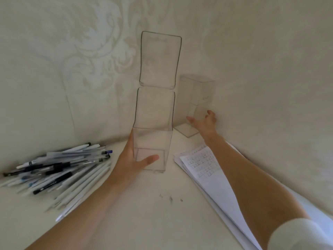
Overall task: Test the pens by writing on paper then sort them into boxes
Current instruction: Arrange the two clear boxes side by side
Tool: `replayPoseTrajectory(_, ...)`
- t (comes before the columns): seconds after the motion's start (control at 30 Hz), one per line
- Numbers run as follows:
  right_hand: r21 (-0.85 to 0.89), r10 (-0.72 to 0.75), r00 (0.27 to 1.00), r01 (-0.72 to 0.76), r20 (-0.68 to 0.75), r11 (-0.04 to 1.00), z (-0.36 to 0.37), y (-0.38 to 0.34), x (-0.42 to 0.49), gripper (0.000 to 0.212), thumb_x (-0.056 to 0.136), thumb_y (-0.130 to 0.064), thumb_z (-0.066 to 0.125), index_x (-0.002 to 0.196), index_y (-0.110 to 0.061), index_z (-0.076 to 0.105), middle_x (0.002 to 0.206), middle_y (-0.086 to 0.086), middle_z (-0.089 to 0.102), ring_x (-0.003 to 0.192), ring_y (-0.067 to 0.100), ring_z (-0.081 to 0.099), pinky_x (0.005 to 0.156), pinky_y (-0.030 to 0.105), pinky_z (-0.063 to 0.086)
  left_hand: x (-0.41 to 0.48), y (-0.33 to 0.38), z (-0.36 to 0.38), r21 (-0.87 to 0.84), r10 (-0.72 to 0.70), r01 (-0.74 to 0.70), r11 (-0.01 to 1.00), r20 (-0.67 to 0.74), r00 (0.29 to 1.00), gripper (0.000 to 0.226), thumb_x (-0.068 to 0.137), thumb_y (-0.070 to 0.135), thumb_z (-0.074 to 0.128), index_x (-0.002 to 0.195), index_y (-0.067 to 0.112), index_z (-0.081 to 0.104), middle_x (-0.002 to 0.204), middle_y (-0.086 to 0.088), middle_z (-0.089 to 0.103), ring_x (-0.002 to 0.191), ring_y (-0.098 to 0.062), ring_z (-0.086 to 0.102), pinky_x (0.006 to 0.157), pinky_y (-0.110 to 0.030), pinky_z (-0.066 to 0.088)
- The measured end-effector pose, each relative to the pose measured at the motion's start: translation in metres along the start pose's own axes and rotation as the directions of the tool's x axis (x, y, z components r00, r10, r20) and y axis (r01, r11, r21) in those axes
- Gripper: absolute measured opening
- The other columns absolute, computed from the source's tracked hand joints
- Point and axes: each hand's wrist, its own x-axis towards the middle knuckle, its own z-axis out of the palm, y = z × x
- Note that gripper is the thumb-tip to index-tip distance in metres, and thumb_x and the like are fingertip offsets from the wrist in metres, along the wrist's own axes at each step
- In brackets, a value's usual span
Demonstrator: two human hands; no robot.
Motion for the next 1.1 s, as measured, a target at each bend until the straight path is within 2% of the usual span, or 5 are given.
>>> replayPoseTrajectory(0.3, -0.126, 0.035, 0.999, -0.035, -0.001, 0.991, 0.009, -0.005, -0.004, 0.117, 0.069, -0.044, 0.080, 0.151, -0.015, 0.001, 0.154, 0.013, 0.010, 0.143, 0.030, 0.011, 0.115, 0.046, 0.018, 0.000, -0.005, 0.000, -0.059, -0.008, 0.008, 0.998, 0.010, 1.000, 0.106, 0.057, 0.051, 0.081, 0.136, 0.059, 0.012, 0.119, 0.056, 0.031, 0.121, 0.019, 0.030, 0.111, -0.034, 0.026)
replayPoseTrajectory(0.43, -0.267, 0.047, 0.999, -0.046, -0.001, 0.963, 0.013, -0.015, -0.023, 0.115, 0.066, -0.055, 0.078, 0.147, -0.008, 0.012, 0.147, 0.013, 0.017, 0.135, 0.033, 0.021, 0.107, 0.047, 0.028, 0.001, -0.004, -0.001, -0.102, -0.006, 0.002, 0.995, -0.036, 0.999, 0.090, 0.062, 0.044, 0.081, 0.128, 0.060, 0.022, 0.110, 0.056, 0.039, 0.108, 0.025, 0.040, 0.103, -0.027, 0.032)
replayPoseTrajectory(0.57, -0.164, 0.053, 0.998, -0.048, 0.021, 0.985, 0.024, -0.022, -0.060, 0.115, 0.067, -0.050, 0.080, 0.145, -0.004, 0.009, 0.146, 0.015, 0.017, 0.132, 0.033, 0.032, 0.106, 0.041, 0.036, -0.006, 0.002, -0.002, -0.166, -0.004, -0.016, 0.986, -0.120, 0.993, 0.099, 0.066, 0.036, 0.077, 0.144, 0.040, 0.016, 0.139, 0.034, 0.025, 0.134, -0.001, 0.027, 0.112, -0.032, 0.022)
replayPoseTrajectory(0.7, -0.185, 0.069, 0.998, -0.066, 0.010, 0.981, 0.032, -0.028, -0.101, 0.117, 0.069, -0.053, 0.077, 0.145, -0.004, 0.003, 0.149, 0.019, 0.021, 0.133, 0.039, 0.032, 0.107, 0.049, 0.035, -0.017, 0.005, -0.012, -0.161, 0.005, -0.040, 0.986, -0.209, 0.978, 0.099, 0.068, 0.032, 0.075, 0.147, 0.032, 0.015, 0.150, 0.015, 0.023, 0.135, 0.001, 0.023, 0.110, -0.025, 0.020)
replayPoseTrajectory(1.1, -0.283, 0.030, 0.999, -0.039, -0.035, 0.958, 0.025, -0.037, -0.204, 0.125, 0.070, -0.070, 0.063, 0.148, -0.012, -0.016, 0.153, 0.014, 0.012, 0.140, 0.034, 0.020, 0.111, 0.047, 0.026, -0.035, 0.009, -0.040, -0.094, -0.037, 0.025, 0.995, -0.132, 0.990, 0.105, 0.062, 0.039, 0.077, 0.146, 0.032, 0.016, 0.150, 0.015, 0.021, 0.136, -0.004, 0.021, 0.113, -0.034, 0.020)
